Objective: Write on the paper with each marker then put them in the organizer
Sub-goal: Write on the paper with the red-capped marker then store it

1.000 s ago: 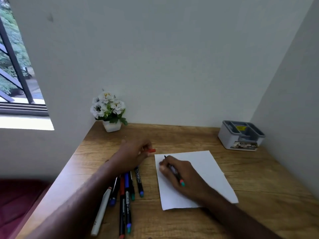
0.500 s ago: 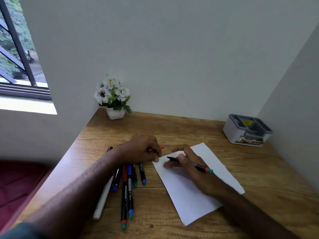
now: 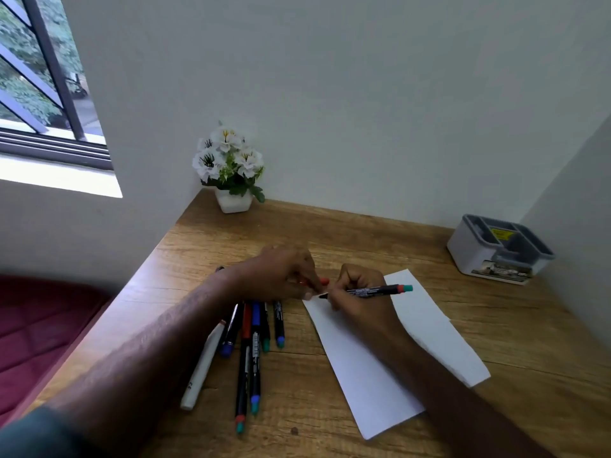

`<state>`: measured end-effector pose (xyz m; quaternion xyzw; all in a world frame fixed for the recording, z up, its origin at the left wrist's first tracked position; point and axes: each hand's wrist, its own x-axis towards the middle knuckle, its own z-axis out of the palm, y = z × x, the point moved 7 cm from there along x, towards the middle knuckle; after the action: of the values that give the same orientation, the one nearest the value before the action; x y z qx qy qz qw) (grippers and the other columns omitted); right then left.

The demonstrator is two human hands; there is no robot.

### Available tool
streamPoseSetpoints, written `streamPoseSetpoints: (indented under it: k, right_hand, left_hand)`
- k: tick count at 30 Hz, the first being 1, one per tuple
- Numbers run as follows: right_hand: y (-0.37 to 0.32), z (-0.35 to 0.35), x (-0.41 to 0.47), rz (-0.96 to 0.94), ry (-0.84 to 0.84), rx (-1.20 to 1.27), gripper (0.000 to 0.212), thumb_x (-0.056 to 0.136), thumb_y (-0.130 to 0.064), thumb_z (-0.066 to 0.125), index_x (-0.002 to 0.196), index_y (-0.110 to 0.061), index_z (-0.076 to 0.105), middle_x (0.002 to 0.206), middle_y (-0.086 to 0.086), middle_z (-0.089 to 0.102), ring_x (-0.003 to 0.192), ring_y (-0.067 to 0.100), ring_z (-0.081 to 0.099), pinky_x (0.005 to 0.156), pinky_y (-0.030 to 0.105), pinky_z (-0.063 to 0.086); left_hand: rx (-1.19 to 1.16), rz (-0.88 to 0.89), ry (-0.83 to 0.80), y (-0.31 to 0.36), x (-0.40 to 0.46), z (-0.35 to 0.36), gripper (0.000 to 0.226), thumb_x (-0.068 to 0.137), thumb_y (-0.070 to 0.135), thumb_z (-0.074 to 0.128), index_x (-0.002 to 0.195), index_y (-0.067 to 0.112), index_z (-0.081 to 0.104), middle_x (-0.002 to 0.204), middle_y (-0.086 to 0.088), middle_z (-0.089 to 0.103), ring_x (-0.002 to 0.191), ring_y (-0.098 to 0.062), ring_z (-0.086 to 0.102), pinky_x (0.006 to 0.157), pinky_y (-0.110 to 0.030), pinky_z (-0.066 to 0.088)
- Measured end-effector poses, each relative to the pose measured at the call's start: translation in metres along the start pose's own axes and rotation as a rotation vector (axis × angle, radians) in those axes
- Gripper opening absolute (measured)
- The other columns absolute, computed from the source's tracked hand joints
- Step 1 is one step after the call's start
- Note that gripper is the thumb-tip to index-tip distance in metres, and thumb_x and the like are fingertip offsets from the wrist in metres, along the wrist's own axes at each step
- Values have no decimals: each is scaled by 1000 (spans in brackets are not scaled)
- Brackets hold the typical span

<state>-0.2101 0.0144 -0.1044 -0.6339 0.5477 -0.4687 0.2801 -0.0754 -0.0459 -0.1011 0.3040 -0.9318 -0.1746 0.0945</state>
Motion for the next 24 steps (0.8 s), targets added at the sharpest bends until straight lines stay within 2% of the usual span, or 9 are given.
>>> streamPoseSetpoints:
  k: [3, 5, 6, 9, 12, 14, 18, 21, 24]
  right_hand:
    - [1, 5, 2, 11, -73, -48, 34, 80, -1, 73, 60, -25, 63, 61, -16, 60, 65, 0, 58, 57, 13, 45]
    - [0, 8, 3, 3, -94, -61, 26, 78, -3, 75, 64, -23, 66, 62, -20, 62, 67, -2, 60, 58, 11, 44]
    - [0, 8, 3, 8, -98, -52, 23, 76, -6, 74, 63, -24, 68, 62, -21, 62, 66, -2, 59, 57, 11, 44]
    - [0, 7, 5, 19, -57, -49, 38, 76, -3, 71, 50, -28, 62, 57, -13, 59, 58, 0, 53, 52, 13, 39]
    - [-7, 9, 4, -14, -45, -37, 21, 70, -17, 69, 53, -12, 59, 56, -6, 55, 56, 3, 48, 51, 19, 35]
    - [-7, 13, 3, -35, -52, -27, 20, 67, -24, 66, 54, -12, 59, 57, -8, 56, 56, 4, 48, 51, 20, 35]
    - [-2, 15, 3, -6, -80, -24, 25, 72, -20, 67, 51, -28, 55, 55, -15, 55, 55, 2, 47, 51, 14, 34]
    - [1, 15, 5, -10, -92, -43, 37, 80, -6, 70, 53, -26, 55, 56, -13, 54, 54, 2, 46, 50, 14, 33]
    - [1, 17, 4, -6, -119, -54, 34, 83, -8, 70, 56, -21, 54, 56, -12, 53, 55, 2, 45, 50, 14, 33]
  left_hand:
    - [-25, 7, 8, -4, -2, -4, 26, 89, 41, 64, 115, 39, 67, 127, 16, 56, 121, -5, 44, 106, -47, 34]
    - [18, 3, 1, -8, -3, -4, 30, 89, 43, 64, 119, 40, 66, 137, 21, 54, 129, -4, 43, 111, -52, 26]
    - [27, 0, -8, -10, -4, -3, 32, 89, 44, 64, 120, 40, 66, 138, 22, 53, 131, -4, 42, 112, -54, 23]
    - [-33, -18, -48, -13, -7, -2, 35, 88, 45, 65, 122, 38, 65, 143, 18, 51, 138, -7, 38, 116, -53, 22]
    - [-70, -28, -52, -14, -8, -1, 34, 88, 43, 65, 122, 38, 66, 144, 17, 50, 140, -8, 36, 117, -54, 22]
    - [-67, -18, -49, -13, -7, -1, 33, 88, 45, 64, 121, 38, 66, 142, 18, 51, 140, -8, 38, 116, -56, 22]
    - [-48, -48, -9, -14, -7, -2, 31, 88, 41, 67, 118, 38, 68, 141, 18, 53, 138, -7, 40, 116, -55, 21]
    - [-77, -60, 6, -14, -6, -3, 30, 87, 38, 69, 117, 37, 69, 140, 19, 53, 137, -7, 40, 117, -55, 19]
    - [-98, -67, 0, -17, -6, -1, 30, 86, 41, 69, 116, 39, 69, 138, 21, 54, 138, -6, 39, 117, -57, 17]
